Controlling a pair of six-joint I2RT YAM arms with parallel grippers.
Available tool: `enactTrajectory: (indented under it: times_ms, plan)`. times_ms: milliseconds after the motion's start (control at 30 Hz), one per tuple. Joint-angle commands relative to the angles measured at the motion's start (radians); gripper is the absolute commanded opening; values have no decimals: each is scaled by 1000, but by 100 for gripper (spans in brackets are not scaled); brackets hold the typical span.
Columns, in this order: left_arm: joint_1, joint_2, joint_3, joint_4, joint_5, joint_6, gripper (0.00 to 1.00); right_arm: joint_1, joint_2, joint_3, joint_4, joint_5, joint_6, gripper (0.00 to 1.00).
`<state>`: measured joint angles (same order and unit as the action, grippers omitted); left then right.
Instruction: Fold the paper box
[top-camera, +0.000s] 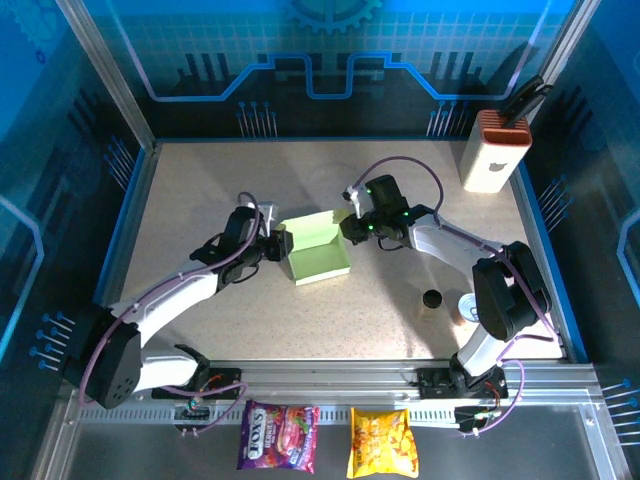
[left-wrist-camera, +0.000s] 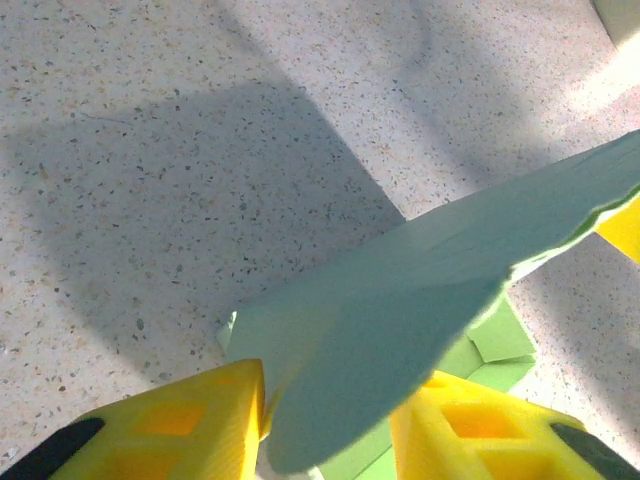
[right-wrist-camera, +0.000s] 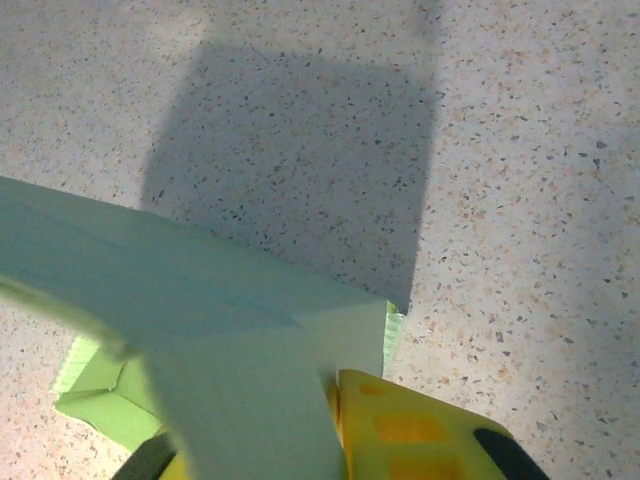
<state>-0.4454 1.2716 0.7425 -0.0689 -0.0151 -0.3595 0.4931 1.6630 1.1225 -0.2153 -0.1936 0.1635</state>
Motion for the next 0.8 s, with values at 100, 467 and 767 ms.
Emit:
enactTrajectory:
  times_ms: [100, 467, 767]
  plan:
    - [-6, 24, 46, -36, -37, 13, 35, -5, -11, -8, 4, 5, 20, 8]
    - [-6, 54, 106, -88, -78, 10, 33, 28, -30, 6, -42, 122, 30, 2]
    - [-6, 74, 146, -121, -89, 25, 33, 52, -45, 19, -84, 214, 27, 0]
